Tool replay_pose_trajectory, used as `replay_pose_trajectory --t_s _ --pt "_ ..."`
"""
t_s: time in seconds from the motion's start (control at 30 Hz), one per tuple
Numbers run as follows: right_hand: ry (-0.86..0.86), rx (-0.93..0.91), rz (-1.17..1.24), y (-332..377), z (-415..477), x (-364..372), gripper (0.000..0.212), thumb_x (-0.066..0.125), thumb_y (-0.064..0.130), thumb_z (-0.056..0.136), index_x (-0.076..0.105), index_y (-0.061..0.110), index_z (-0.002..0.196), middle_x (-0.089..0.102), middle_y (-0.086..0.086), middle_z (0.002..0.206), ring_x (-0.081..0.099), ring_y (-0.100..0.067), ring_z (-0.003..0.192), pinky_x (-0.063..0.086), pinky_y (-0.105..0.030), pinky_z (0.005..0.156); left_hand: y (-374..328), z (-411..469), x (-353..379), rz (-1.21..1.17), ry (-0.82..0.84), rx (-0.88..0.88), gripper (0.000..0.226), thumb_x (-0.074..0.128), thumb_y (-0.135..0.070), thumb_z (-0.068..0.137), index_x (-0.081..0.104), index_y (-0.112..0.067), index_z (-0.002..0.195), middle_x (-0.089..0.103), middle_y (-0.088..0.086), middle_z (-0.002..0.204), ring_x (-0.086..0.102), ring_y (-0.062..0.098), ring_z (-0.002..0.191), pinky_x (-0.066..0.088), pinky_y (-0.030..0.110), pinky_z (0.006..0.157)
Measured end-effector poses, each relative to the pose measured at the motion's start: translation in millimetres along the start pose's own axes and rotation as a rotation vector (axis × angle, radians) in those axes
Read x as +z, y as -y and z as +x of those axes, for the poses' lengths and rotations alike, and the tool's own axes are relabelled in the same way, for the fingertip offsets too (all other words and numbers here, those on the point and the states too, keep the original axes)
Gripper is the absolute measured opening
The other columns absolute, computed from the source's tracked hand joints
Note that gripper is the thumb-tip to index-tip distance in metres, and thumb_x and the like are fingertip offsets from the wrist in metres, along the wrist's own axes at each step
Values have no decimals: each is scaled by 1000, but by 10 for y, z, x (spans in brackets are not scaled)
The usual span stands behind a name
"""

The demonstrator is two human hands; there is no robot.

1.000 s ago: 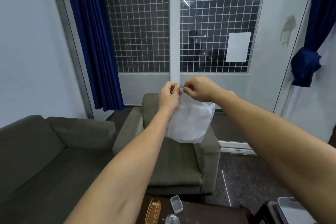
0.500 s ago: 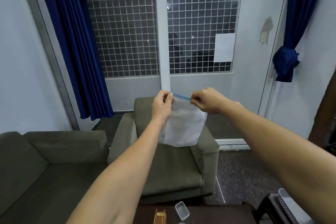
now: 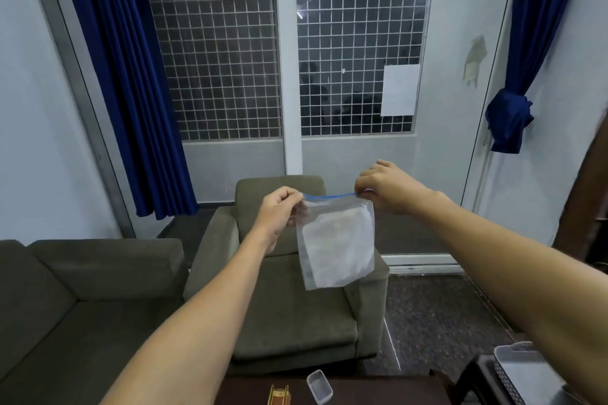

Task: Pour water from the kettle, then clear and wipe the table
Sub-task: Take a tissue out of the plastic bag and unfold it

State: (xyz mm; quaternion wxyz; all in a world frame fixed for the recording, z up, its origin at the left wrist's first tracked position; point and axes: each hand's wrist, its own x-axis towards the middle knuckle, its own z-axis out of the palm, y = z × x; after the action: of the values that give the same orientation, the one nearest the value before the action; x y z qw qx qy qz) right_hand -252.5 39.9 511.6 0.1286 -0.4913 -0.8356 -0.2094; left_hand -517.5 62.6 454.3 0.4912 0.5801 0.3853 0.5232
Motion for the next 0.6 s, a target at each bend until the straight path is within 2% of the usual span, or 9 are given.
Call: replay_pose_trajectory --t_s 0.07,0.13,0.23,0.33,0.47,0.6 --pt "-25 -41 0 11 7 -22 12 65 15 94 77 17 90 73 0 94 60 -30 88 43 -38 92 -51 -28 -25 -35 99 -120 17 59 -17 96 67 -15 81 71 6 77 69 25 77 56 32 68" --pt "-56 -90 33 43 6 -27 11 70 15 93 79 16 88 75 0 96 60 -31 91 43 -38 92 -73 -75 2 -9 191 -224 23 59 -31 98 66 -15 84 71 5 79 70 25 74 56 30 63" --pt "-49 -166 69 153 11 1 9 74 15 92 82 15 89 75 -3 111 60 -35 100 44 -41 93 -50 -125 110 183 224 -278 41 62 -51 97 64 -11 103 69 4 92 74 23 75 52 26 54" --pt "-43 -233 92 292 28 69 7 77 16 90 84 17 89 71 -8 125 59 -36 108 47 -45 95 18 -162 253 326 262 -294 56 68 -60 90 61 -12 118 72 6 101 73 18 70 49 24 48" --pt "-62 -245 185 421 28 190 10 78 12 87 84 20 86 66 -8 133 56 -31 115 44 -43 102 166 -228 379 323 301 -305 55 71 -51 92 61 -3 117 72 10 94 68 18 61 42 23 46" --pt "-73 -216 275 458 -26 289 11 78 11 88 84 21 86 64 -6 135 55 -27 119 43 -40 105 247 -286 324 239 303 -251 27 72 -33 96 64 -7 101 63 6 79 59 13 53 42 24 48"
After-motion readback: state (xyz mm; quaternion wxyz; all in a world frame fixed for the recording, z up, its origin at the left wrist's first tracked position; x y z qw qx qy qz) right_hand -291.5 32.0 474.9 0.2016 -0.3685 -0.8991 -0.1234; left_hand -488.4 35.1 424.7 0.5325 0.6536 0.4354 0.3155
